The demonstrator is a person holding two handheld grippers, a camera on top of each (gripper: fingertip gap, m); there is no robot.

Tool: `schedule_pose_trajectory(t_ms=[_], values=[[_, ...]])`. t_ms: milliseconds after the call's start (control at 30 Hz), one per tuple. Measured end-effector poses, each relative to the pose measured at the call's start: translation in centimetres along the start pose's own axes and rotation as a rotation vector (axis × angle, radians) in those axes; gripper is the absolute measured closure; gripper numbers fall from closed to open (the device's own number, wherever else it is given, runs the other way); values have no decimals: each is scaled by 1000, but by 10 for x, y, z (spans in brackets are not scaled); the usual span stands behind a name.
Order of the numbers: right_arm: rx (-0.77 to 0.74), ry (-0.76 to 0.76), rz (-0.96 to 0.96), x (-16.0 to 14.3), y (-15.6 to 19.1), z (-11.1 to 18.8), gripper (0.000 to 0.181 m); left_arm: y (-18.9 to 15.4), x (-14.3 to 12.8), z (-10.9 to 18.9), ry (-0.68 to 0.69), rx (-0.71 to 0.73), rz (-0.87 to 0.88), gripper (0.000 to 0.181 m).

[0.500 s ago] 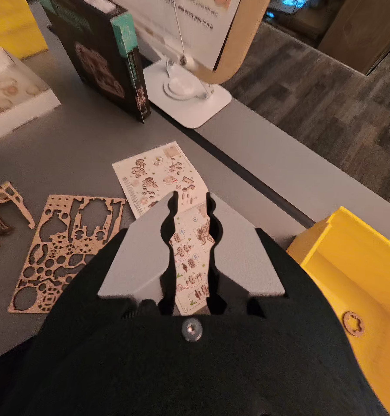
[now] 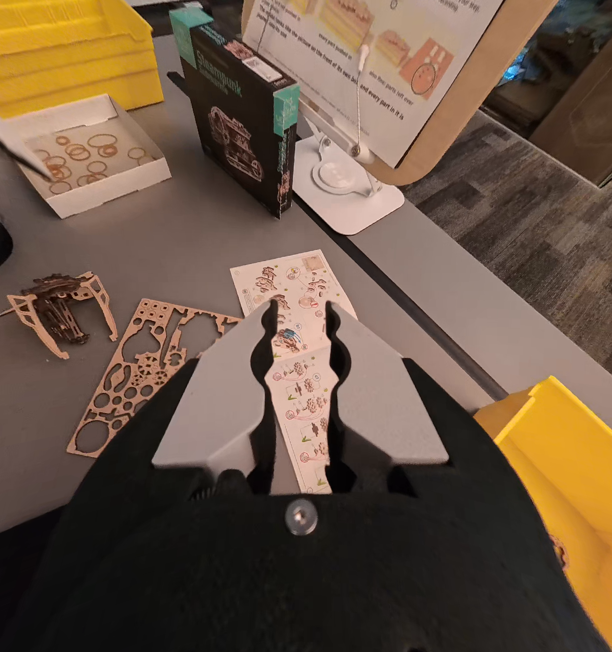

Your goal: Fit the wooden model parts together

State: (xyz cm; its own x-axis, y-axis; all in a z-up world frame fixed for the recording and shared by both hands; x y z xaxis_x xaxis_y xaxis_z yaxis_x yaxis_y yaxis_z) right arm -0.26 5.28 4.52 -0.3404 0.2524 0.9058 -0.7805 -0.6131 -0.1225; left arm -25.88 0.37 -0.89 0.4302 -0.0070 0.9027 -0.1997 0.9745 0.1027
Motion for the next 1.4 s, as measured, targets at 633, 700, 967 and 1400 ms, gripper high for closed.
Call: schedule_pose_trajectory(t_ms=[633,700,967,1400], values=[[26,-20,57,8,13,8,156,-46,-60,-46,-35,-376,102,142],[26,-15,62,8,14,7,156,-46,-64,-46,-25,-389,110,152],[17,-28,77,11,13,8,156,-34,-47,-44,-79,-358,85,154],[-57,-63,13,7,-19,30,156,81,-18,-62,54,-175,-58,153]])
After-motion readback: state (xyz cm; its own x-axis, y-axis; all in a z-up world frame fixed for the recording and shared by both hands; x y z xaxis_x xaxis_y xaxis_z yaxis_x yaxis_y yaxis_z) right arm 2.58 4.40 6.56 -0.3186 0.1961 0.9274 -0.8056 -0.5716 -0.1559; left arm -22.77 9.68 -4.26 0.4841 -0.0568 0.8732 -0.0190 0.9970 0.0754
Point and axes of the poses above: each gripper's, where its closed fingertips meet, z back along the fingers, x out of its top, y = z × x across the jaws, the point moved 1 cm from there along z, back along the fingers, and after that the axes turned 7 degrees about -y, right-handed, at the moved point
